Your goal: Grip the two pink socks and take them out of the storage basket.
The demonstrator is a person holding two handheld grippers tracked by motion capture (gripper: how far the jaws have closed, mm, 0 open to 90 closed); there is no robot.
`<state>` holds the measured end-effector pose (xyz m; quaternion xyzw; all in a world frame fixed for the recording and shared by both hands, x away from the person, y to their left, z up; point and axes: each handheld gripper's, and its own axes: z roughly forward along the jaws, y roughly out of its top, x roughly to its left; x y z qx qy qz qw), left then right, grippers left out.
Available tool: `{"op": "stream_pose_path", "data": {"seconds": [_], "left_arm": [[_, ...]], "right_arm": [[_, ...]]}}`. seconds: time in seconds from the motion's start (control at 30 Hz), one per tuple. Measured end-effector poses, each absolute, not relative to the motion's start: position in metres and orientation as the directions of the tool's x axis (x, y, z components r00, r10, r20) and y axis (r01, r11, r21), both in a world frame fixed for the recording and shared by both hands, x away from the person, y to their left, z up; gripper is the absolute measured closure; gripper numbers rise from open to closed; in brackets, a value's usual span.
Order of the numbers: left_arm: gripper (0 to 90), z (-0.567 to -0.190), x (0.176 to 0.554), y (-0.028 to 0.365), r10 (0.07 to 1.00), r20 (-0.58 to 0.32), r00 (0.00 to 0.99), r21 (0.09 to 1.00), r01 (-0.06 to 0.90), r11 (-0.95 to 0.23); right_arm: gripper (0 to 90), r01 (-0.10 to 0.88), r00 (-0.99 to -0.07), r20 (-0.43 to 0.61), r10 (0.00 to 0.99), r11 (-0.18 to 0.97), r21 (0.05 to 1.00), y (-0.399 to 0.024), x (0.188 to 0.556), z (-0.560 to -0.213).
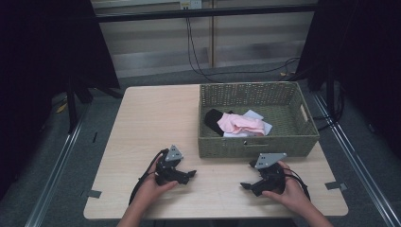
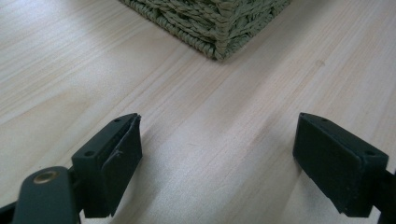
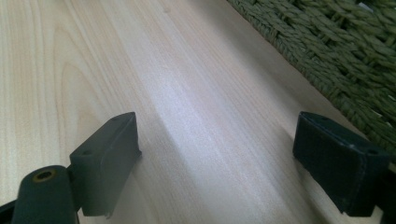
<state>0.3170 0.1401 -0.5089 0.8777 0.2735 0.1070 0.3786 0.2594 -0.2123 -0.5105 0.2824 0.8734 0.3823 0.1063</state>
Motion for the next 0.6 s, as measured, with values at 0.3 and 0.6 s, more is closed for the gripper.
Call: {"op": "stream_pose_path", "data": {"seconds": [0.3,0.6], "left_arm": [[15.1,-0.508,0.317,0.141,0.561,-0.007,0.828,0.722,0.392,-0.57],[15.1,-0.509,0.317,0.14,0.561,-0.01,0.828,0.722,0.394,-0.568]], "right_arm": [[13.4,0.416,-0.817,0.03,0.576,0.553,0.722,-0.211,0.26,-0.51],[15.8,0.465,-0.832,0.067,0.551,0.626,0.626,-0.207,0.266,-0.497]]}}
